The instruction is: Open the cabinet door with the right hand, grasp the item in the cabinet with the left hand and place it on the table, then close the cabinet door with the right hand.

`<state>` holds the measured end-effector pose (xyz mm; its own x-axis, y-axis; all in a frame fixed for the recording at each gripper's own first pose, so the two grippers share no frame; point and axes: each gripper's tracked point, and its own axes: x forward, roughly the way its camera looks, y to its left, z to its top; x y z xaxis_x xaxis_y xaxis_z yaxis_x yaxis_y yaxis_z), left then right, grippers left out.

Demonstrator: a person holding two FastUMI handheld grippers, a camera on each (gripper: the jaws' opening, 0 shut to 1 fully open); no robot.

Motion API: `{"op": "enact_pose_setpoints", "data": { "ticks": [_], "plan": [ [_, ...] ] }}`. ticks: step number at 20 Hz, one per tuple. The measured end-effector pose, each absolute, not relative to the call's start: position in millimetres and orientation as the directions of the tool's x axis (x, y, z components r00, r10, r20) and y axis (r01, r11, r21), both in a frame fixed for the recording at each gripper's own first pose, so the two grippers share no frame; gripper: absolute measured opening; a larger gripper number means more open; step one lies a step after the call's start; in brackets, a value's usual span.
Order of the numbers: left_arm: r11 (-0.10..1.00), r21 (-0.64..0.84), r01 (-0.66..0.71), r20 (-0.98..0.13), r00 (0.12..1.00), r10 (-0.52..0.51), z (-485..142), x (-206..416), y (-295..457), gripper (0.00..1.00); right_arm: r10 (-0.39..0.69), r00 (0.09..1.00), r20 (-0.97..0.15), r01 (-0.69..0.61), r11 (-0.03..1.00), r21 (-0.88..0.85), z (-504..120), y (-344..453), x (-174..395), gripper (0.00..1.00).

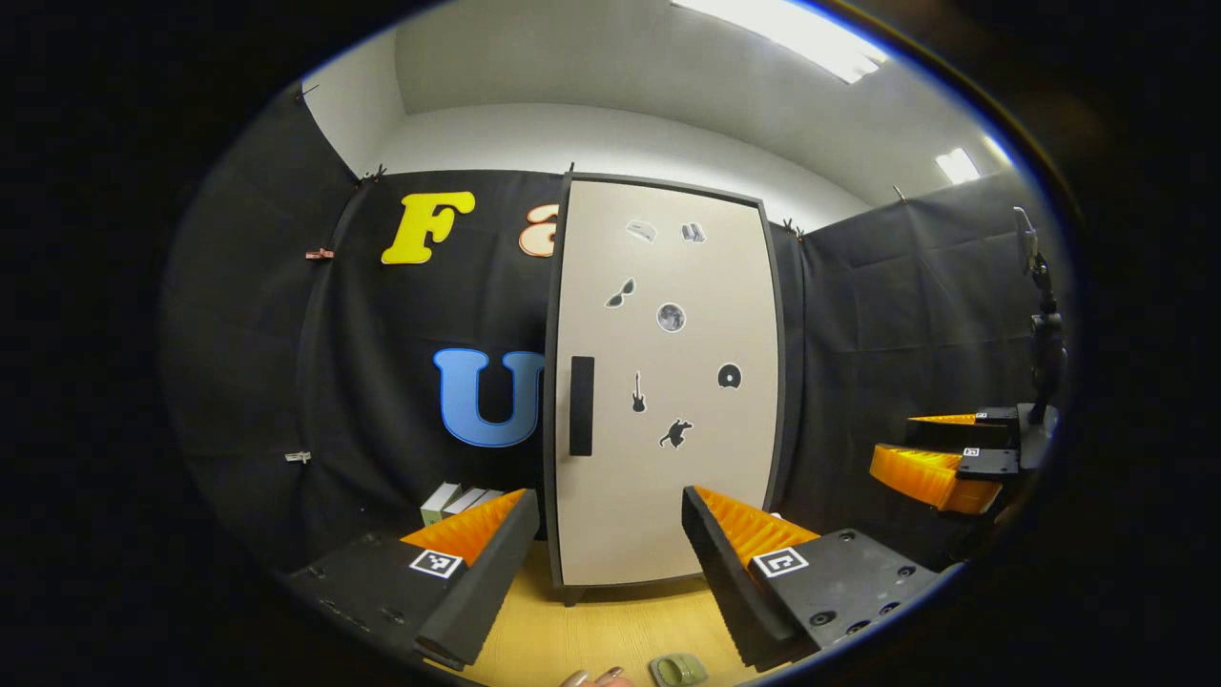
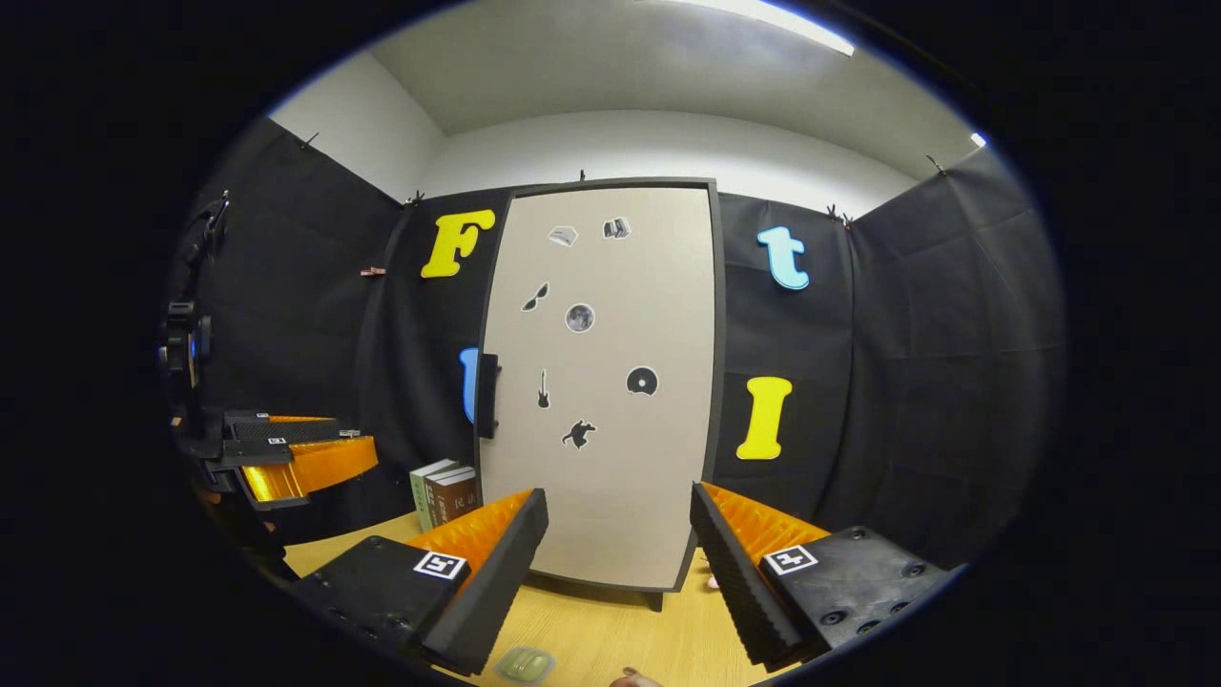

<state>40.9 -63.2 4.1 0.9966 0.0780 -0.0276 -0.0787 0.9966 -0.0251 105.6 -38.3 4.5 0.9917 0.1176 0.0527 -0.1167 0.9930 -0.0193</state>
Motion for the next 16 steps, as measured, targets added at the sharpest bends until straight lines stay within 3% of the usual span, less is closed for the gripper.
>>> {"op": "enact_pose_setpoints", "data": {
  "ticks": [16],
  "plan": [
    [0.998,-0.03,-0.052,-0.024,0.998,0.051,6.3,38.9,-71.8,0.95,0.119,0.991,0.057,-0.118,0.993,-0.018,8.5,-38.3,98.9,0.97]
  ]
}}
